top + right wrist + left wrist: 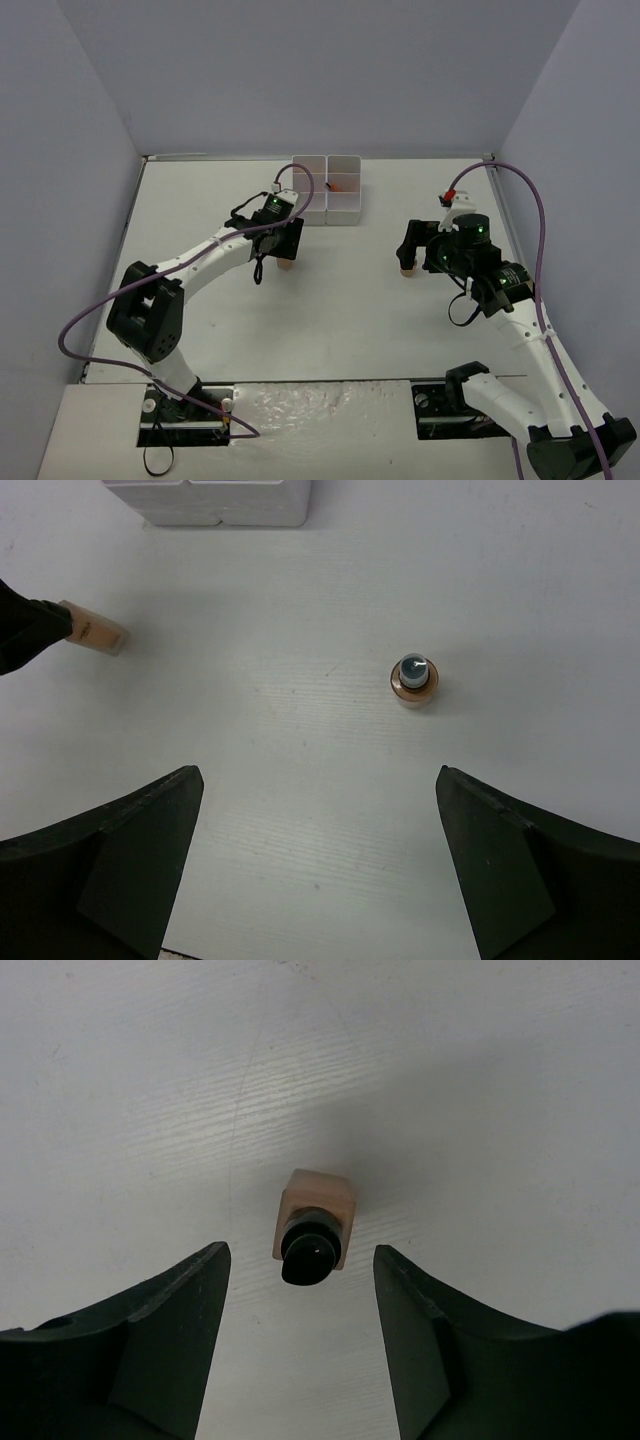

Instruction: Organize the makeup

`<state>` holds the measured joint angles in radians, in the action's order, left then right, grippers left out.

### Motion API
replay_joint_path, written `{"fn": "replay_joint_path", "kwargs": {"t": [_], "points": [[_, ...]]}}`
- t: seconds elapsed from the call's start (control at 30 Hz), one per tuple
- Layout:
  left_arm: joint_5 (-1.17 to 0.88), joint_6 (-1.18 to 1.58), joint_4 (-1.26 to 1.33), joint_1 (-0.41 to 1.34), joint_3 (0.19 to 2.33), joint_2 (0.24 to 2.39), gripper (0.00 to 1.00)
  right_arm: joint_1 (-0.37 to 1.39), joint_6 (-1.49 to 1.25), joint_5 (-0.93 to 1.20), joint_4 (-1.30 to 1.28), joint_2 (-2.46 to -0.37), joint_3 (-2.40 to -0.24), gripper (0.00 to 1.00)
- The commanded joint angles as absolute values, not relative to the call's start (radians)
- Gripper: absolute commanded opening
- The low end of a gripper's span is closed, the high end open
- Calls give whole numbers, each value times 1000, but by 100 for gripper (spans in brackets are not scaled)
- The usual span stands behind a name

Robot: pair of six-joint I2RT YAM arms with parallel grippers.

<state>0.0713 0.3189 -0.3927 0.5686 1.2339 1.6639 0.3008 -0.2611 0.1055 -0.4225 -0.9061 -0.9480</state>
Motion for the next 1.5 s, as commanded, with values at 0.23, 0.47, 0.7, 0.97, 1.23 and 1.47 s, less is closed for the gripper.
{"fn": "replay_joint_path", "kwargs": {"t": [0.23,0.47,0.7,0.97,1.23,1.47], "points": [[100,342,-379,571,1335,1711,45,296,-256,104,-370,-887,-942,100],[94,346,-391,571,1344,1720,37,296,-260,103,-369,-891,-940,100],[90,349,-409,571,1349,1719,30,297,-260,103,-370,-891,-939,100],[77,365,-422,571,1365,1710,0,296,-262,104,-370,-894,-936,100],[72,422,-457,570,1500,1692,0,296,-256,109,-370,-904,-949,100],[79,503,-449,556,1664,1723,0,296,-254,106,-370,-903,-950,100]]}}
